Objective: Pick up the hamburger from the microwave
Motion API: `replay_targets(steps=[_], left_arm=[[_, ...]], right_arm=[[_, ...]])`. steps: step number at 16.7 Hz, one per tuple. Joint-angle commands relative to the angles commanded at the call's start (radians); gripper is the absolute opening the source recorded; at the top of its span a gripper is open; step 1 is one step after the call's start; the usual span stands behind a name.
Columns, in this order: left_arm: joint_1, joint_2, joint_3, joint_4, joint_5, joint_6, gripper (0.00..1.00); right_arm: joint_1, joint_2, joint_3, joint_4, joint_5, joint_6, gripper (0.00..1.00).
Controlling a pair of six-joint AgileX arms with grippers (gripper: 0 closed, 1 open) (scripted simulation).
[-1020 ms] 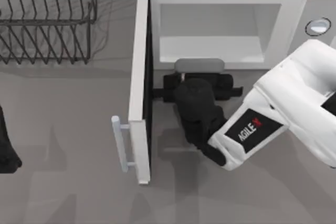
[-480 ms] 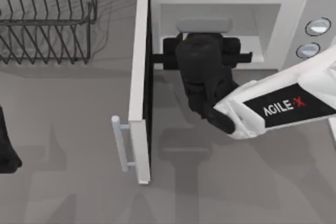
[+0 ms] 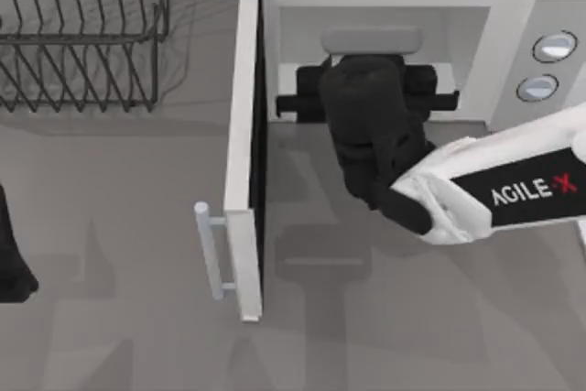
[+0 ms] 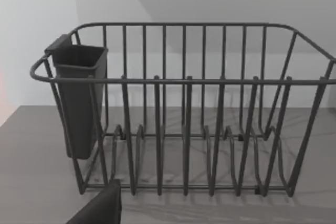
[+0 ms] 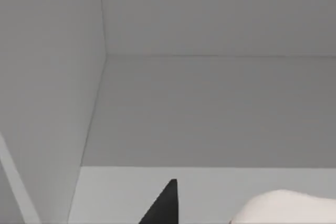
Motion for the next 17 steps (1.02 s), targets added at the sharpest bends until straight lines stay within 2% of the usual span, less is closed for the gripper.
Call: replay_targets(steps=[8, 17], left_arm=[[0.0, 0.0, 0.0, 0.0, 0.0, 0.0, 1.0], [0.0, 0.0, 0.0, 0.0, 0.0, 0.0, 1.0]], right_arm=[[0.04, -0.489, -0.265, -0.307, 0.011, 0.084, 0.0], [0.043, -0.528, -0.306, -0.339, 0.015, 0.099, 0.0]])
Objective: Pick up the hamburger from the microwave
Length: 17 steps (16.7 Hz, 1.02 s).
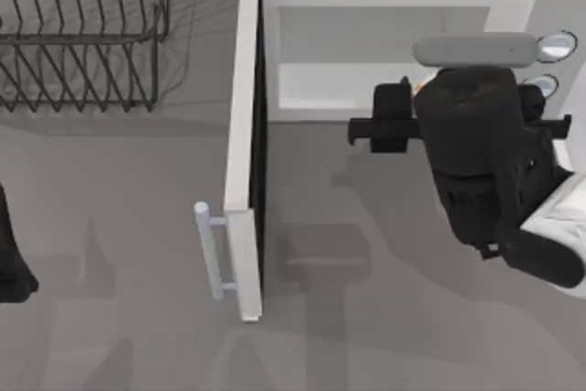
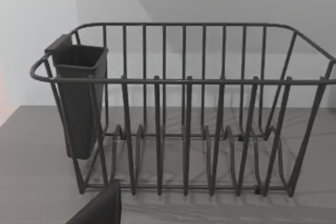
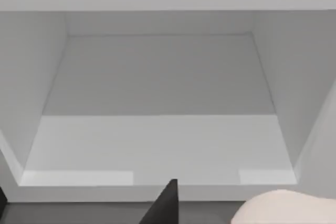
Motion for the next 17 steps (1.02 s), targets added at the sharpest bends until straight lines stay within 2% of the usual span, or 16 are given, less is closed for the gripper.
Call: replay_targets(steps=[4, 12, 17], left_arm=[[0.0, 0.0, 0.0, 0.0, 0.0, 0.0, 1.0], [0.0, 0.0, 0.0, 0.0, 0.0, 0.0, 1.0], [0.0, 0.0, 0.0, 0.0, 0.0, 0.0, 1.0]], right_arm=[[0.007, 0.121, -0.037, 0.15, 0.007, 0.003, 0.0], [0.007, 0.433, -0.164, 0.607, 0.009, 0.004, 0.0], [0.005, 0.479, -0.188, 0.667, 0.007, 0.002, 0.0]])
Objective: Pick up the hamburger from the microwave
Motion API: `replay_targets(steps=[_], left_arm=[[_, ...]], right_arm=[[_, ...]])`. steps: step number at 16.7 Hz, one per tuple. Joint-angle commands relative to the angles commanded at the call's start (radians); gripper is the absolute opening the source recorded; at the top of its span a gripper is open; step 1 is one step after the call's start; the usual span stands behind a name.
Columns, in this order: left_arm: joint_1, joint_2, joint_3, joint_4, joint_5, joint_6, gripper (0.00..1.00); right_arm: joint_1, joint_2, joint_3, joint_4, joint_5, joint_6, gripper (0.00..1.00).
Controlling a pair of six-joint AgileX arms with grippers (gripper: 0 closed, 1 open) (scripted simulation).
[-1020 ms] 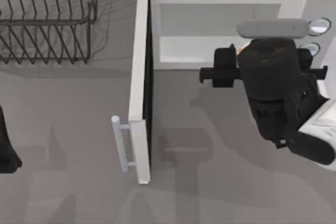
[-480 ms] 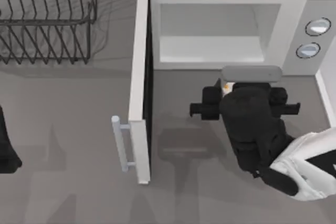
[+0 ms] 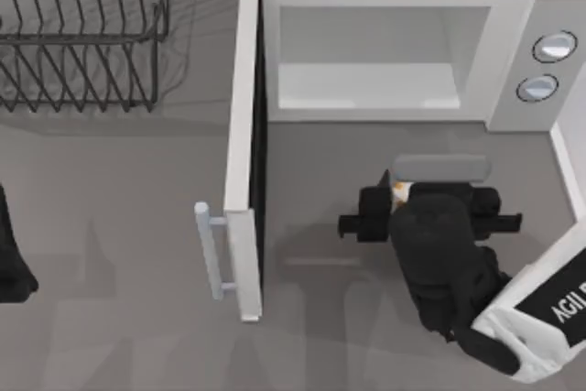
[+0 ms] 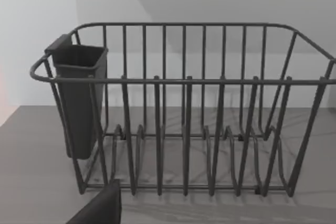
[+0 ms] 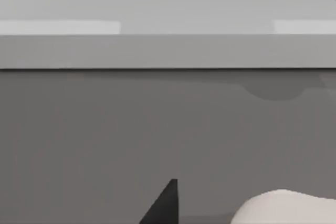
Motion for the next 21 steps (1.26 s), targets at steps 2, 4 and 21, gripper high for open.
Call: replay_targets(steps=[2, 4, 21], left_arm=[[0.0, 0.0, 0.0, 0.0, 0.0, 0.0, 1.0], [0.0, 0.0, 0.0, 0.0, 0.0, 0.0, 1.0], [0.0, 0.0, 0.0, 0.0, 0.0, 0.0, 1.0]], right_arm=[[0.0, 0.0, 0.0, 0.0, 0.0, 0.0, 0.0], [0.0, 0.0, 0.0, 0.0, 0.0, 0.0, 0.15], [0.0, 0.0, 0.0, 0.0, 0.0, 0.0, 1.0]])
